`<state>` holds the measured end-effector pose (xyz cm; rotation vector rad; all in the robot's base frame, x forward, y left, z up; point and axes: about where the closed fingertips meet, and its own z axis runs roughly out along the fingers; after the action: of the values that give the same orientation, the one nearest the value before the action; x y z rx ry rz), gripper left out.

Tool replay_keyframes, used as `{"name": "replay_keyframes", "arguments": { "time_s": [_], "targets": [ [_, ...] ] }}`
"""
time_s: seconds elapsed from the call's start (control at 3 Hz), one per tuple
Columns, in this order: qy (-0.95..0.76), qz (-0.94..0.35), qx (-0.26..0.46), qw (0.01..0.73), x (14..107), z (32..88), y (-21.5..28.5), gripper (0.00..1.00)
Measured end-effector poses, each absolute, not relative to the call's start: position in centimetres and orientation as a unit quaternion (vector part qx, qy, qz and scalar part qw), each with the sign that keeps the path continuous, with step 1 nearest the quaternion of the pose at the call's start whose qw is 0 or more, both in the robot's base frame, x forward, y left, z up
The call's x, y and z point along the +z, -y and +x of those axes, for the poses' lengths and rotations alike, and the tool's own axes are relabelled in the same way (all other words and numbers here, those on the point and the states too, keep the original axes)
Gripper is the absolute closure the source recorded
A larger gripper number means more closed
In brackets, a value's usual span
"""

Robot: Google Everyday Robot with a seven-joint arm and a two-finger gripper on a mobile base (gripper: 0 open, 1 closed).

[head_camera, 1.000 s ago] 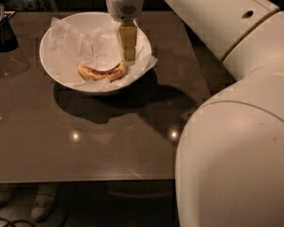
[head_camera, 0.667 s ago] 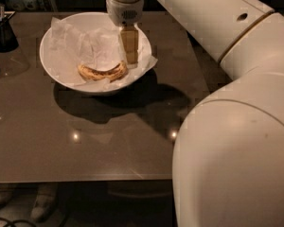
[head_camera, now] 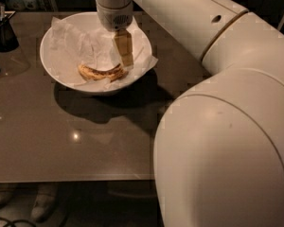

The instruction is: Pick banana from white bowl

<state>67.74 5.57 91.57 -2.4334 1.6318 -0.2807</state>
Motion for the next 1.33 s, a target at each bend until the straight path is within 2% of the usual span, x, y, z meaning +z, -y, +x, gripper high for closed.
{"name": "replay_keyframes", "arguments": {
  "time_s": [0.67,1.0,1.33],
  "targets": [
    [-0.537,-0.833,-0.099,0.087,90.9,67.4,-6.4,0.09],
    [-0.543,-0.832,-0.063,0.1,90.8,66.9,-6.4,0.19],
    [-0.543,-0.831,-0.014,0.119,90.7,66.3,-6.9,0.2]
  ]
}}
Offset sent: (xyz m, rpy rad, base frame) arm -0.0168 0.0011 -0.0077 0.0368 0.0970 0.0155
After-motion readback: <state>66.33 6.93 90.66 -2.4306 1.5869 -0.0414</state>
